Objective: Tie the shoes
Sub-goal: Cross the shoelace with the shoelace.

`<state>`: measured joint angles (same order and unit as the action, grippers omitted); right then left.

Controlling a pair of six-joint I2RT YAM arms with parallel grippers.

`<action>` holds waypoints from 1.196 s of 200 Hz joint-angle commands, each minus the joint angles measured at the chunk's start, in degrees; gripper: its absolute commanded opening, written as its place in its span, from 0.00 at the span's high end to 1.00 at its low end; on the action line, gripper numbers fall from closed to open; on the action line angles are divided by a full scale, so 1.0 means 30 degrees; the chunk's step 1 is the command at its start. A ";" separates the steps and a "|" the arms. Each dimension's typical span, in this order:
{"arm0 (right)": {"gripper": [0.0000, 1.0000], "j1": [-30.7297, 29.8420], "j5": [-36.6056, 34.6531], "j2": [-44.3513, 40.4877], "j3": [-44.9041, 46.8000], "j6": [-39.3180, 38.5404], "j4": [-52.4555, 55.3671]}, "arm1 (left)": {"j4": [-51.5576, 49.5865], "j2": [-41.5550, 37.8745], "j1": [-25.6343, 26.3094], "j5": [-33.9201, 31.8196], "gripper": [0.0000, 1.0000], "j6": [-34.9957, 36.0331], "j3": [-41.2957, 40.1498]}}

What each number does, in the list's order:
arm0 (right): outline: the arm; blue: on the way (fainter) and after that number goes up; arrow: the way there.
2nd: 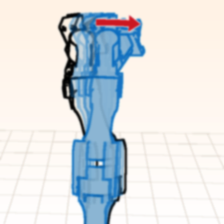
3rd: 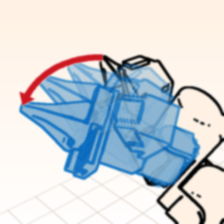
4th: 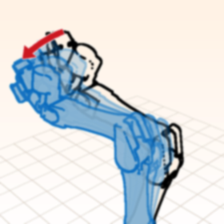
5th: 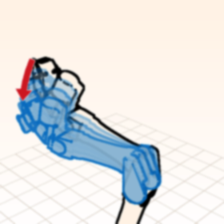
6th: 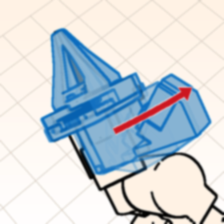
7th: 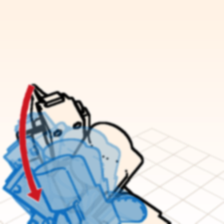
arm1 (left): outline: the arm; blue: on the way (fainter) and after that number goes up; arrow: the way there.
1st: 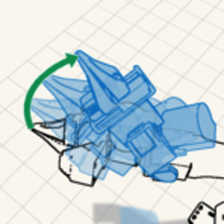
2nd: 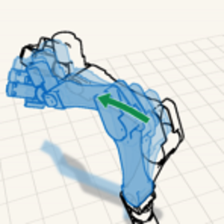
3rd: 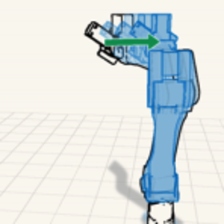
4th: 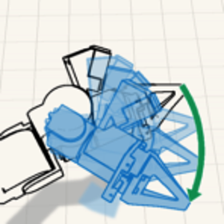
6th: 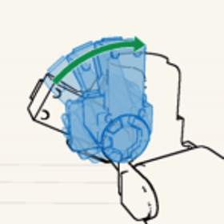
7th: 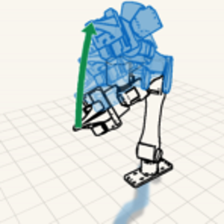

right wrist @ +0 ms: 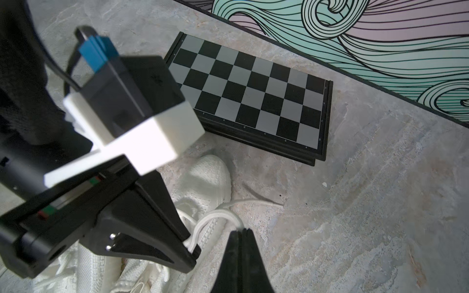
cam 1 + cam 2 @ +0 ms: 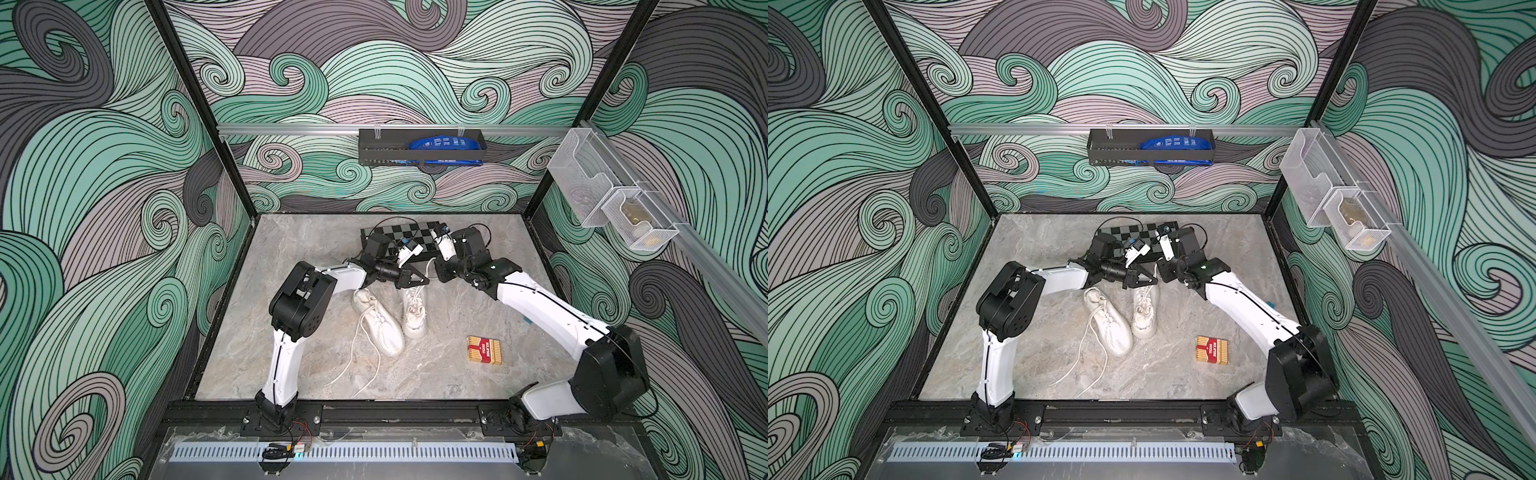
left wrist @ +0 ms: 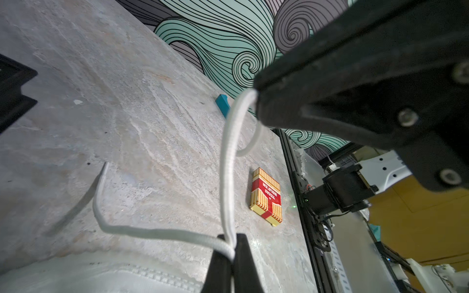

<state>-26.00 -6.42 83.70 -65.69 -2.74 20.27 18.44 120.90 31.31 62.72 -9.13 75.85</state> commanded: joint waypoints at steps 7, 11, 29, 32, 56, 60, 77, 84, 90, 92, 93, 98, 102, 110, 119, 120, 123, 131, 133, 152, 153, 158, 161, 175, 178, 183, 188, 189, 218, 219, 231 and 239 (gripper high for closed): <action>1.00 0.0621 0.2066 0.0818 -0.0770 -0.1424 -0.1862 | 0.2208 -0.1204 -0.0027 0.1184 1.00 -0.1519 -0.1188; 1.00 0.0638 0.2390 0.0996 -0.0828 -0.1543 -0.2128 | 0.2607 -0.1348 -0.0050 0.1301 1.00 -0.1847 -0.1451; 0.98 0.0786 0.4061 0.1994 -0.1233 -0.1903 -0.3220 | 0.4519 -0.1925 -0.0232 0.1853 1.00 -0.3412 -0.2575; 0.97 0.0807 0.4353 0.2178 -0.1374 -0.1965 -0.3334 | 0.4760 -0.1995 -0.0262 0.1941 1.00 -0.3577 -0.2674; 0.92 0.0842 0.6280 0.4427 -0.2906 -0.2103 -0.3663 | 0.6223 -0.2577 -0.0525 0.2253 1.00 -0.4815 -0.3890; 0.91 0.0844 0.6543 0.4816 -0.3169 -0.2076 -0.3680 | 0.6551 -0.2684 -0.0581 0.2267 1.00 -0.5004 -0.4075; 0.87 0.0844 0.7201 0.6453 -0.4120 -0.1823 -0.3664 | 0.8094 -0.3023 -0.0781 0.2297 1.00 -0.6147 -0.5057; 0.83 0.0866 0.7143 0.7026 -0.4442 -0.1648 -0.3676 | 0.8910 -0.3133 -0.0873 0.2269 1.00 -0.6729 -0.5434; 0.78 0.0895 0.6944 0.7452 -0.4675 -0.1446 -0.3670 | 0.9592 -0.3248 -0.0931 0.2253 1.00 -0.7172 -0.5786; 0.76 0.0901 0.6848 0.7591 -0.4756 -0.1375 -0.3664 | 0.9771 -0.3257 -0.0963 0.2249 1.00 -0.7341 -0.5893; 0.75 0.0902 0.6793 0.7658 -0.4789 -0.1329 -0.3672 | 0.9870 -0.3263 -0.0954 0.2244 1.00 -0.7409 -0.5936; 0.70 0.0971 0.6572 0.7957 -0.4929 -0.1135 -0.3677 | 1.0284 -0.3297 -0.0993 0.2239 1.00 -0.7686 -0.6127; 0.67 0.1063 0.6391 0.8153 -0.5074 -0.0902 -0.3657 | 1.0513 -0.3368 -0.0988 0.2216 1.00 -0.7839 -0.6266; 0.61 0.1284 0.6165 0.8513 -0.5293 -0.0506 -0.3648 | 1.0783 -0.3411 -0.1004 0.2210 1.00 -0.8038 -0.6489; 0.57 0.1573 0.5792 0.8704 -0.5457 0.0038 -0.3631 | 1.0870 -0.3459 -0.1004 0.2154 1.00 -0.8089 -0.6644; 0.56 0.1619 0.5767 0.8712 -0.5476 0.0110 -0.3627 | 1.0873 -0.3467 -0.1018 0.2138 1.00 -0.8105 -0.6648; 0.55 0.1721 0.5697 0.8679 -0.5471 0.0257 -0.3642 | 1.0861 -0.3488 -0.1027 0.2098 1.00 -0.8093 -0.6699; 0.51 0.2012 0.5814 0.8444 -0.5372 0.0560 -0.3649 | 1.0872 -0.3531 -0.1054 0.1965 1.00 -0.8119 -0.6816; 0.50 0.2073 0.5885 0.8351 -0.5311 0.0628 -0.3637 | 1.0875 -0.3517 -0.1045 0.1878 1.00 -0.8120 -0.6839; 0.41 0.2509 0.6365 0.6996 -0.4390 0.0760 -0.3675 | 1.0907 -0.3726 -0.1101 0.1261 1.00 -0.8230 -0.7116; 0.40 0.2541 0.6405 0.6906 -0.4327 0.0764 -0.3693 | 1.0906 -0.3717 -0.1111 0.1222 1.00 -0.8234 -0.7133; 0.39 0.2606 0.6526 0.6476 -0.3952 0.0776 -0.3707 | 1.0909 -0.3726 -0.1105 0.1064 1.00 -0.8252 -0.7180; 0.38 0.2643 0.6605 0.6162 -0.3746 0.0795 -0.3710 | 1.0906 -0.3711 -0.1126 0.0993 1.00 -0.8287 -0.7187; 0.35 0.2746 0.6841 0.4731 -0.2361 0.0825 -0.3761 | 1.0924 -0.3655 -0.1153 0.0709 1.00 -0.8449 -0.7209; 0.34 0.2722 0.6875 0.4432 -0.1980 0.0852 -0.3841 | 1.0911 -0.3651 -0.1172 0.0612 1.00 -0.8506 -0.7209; 0.33 0.2737 0.7005 0.3733 -0.1299 0.0907 -0.3991 | 1.0963 -0.3633 -0.1203 0.0495 1.00 -0.8597 -0.7209; 0.31 0.2757 0.7197 0.3160 -0.0531 0.0971 -0.4287 | 1.1079 -0.3564 -0.1208 0.0431 1.00 -0.8756 -0.7209; 0.31 0.2753 0.7246 0.3040 -0.0450 0.0987 -0.4365 | 1.1109 -0.3563 -0.1208 0.0426 1.00 -0.8790 -0.7209; 0.22 0.2509 0.8539 -0.1313 0.4783 0.1830 -0.7597 | 1.2433 -0.3394 -0.1235 0.0305 1.00 -1.0061 -0.7275; 0.22 0.2482 0.8547 -0.1438 0.4976 0.1856 -0.7748 | 1.2475 -0.3390 -0.1221 0.0305 1.00 -1.0116 -0.7271; 0.21 0.2064 0.8487 -0.2868 0.7120 0.2054 -0.9727 | 1.3086 -0.3282 -0.1230 0.0334 1.00 -1.0591 -0.7322; 0.21 0.1574 0.8282 -0.3590 0.8218 0.2046 -1.0828 | 1.3388 -0.3208 -0.1260 0.0333 1.00 -1.0885 -0.7326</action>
<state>-18.61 16.36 77.67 -49.71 1.56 -1.08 51.96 112.14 28.14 63.53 -37.82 53.82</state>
